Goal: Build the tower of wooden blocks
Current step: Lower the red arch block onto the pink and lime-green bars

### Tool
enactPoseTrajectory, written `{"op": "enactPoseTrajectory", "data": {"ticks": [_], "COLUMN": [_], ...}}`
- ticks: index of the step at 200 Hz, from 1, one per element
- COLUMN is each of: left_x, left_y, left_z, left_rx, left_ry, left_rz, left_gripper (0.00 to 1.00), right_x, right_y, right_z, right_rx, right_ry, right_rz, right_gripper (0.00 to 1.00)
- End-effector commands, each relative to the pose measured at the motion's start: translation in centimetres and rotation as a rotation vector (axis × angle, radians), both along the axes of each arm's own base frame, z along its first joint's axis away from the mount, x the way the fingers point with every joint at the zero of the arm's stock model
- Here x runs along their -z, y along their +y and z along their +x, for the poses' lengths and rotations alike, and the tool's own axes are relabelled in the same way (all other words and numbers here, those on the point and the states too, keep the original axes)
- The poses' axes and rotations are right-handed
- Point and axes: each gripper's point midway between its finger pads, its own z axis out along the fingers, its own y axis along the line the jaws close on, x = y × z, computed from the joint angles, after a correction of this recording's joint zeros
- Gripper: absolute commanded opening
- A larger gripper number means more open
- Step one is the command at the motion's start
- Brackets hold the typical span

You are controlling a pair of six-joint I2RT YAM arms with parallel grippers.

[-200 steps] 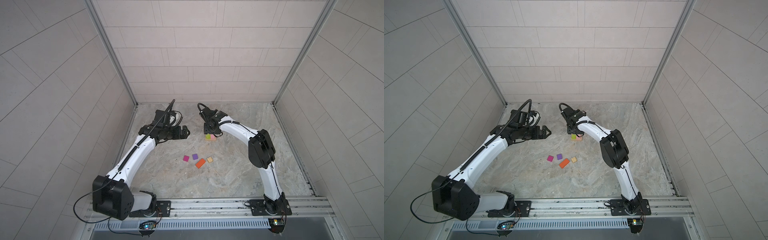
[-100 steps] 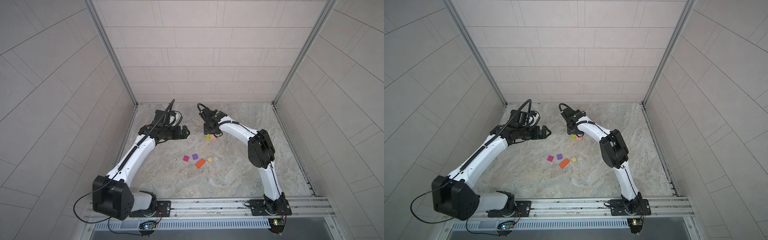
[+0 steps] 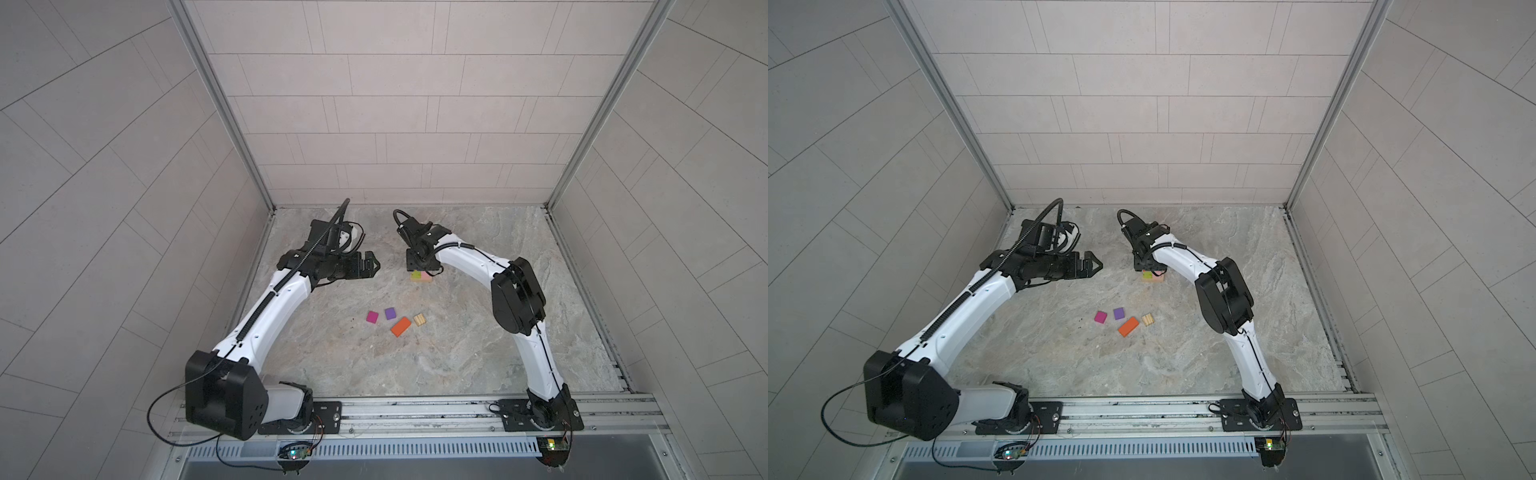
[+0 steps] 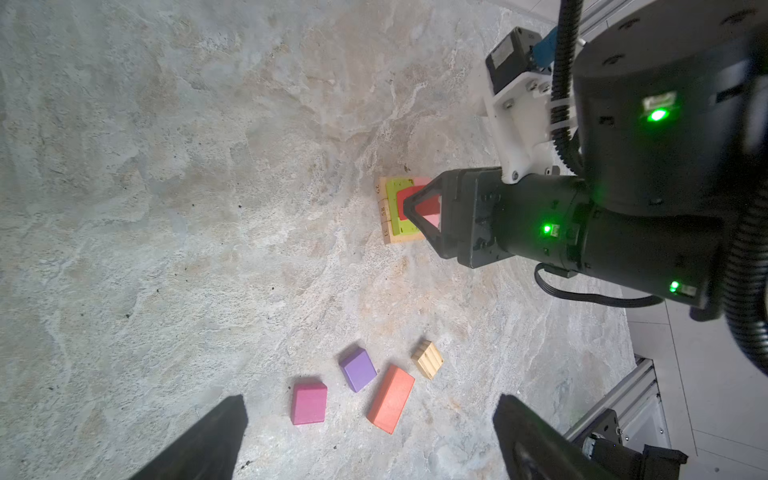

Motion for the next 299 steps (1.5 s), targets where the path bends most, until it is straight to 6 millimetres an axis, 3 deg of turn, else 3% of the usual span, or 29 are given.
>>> {"op": "enactPoseTrajectory", "data": {"ticks": [1,299], "left_x": [0.61,0.61], "left_y": [0.15,0.13], "left_z": [-0.09,-0.14], "left_rx": [-0.006,-0.005], "left_ry": [0.022,0.021], "left_rz": [-0.002,-0.005], "left_gripper": [1.0,1.0], "right_x": [-0.15,0.43], "right_y": [0.13,-0.41], "right_z": [0.37,0.64], "right_rx": [0.007,0.035], "right_ry": [-0.012,-0.003], "right_rz": [-0.005,0.005], "right_gripper": [0.34,0.37]}}
